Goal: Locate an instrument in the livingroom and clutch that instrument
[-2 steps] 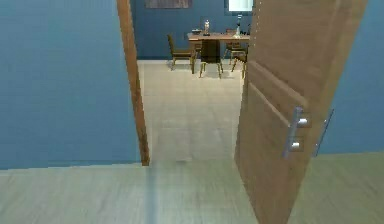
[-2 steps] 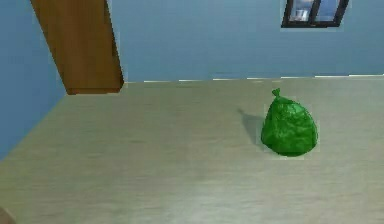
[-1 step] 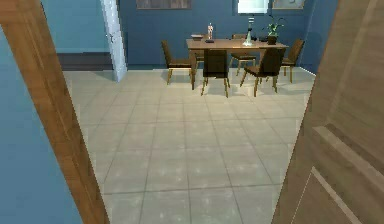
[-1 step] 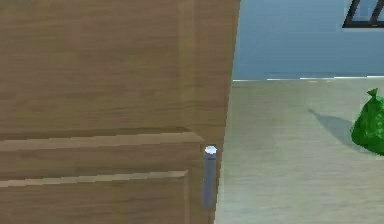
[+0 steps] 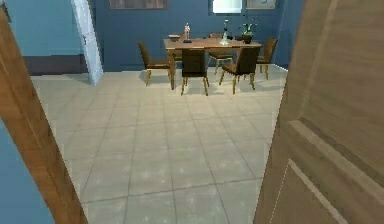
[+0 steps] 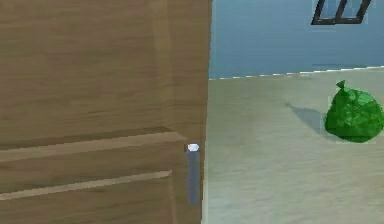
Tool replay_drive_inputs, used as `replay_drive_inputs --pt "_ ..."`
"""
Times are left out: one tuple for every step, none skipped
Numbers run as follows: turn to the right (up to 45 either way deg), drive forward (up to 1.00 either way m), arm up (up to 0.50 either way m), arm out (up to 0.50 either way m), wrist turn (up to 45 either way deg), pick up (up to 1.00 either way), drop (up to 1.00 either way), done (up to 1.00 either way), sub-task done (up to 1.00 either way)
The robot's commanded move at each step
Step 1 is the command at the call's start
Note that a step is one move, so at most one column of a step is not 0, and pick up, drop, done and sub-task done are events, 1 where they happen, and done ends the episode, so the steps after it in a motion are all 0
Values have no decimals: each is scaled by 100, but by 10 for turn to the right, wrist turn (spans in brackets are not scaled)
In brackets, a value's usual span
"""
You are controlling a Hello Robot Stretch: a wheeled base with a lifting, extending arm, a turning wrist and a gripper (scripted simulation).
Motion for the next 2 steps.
replay_drive_inputs --pt "0 75 0 0 0 0 0 0 0" --pt "-30 0 0 0 0 0 0 0 0"
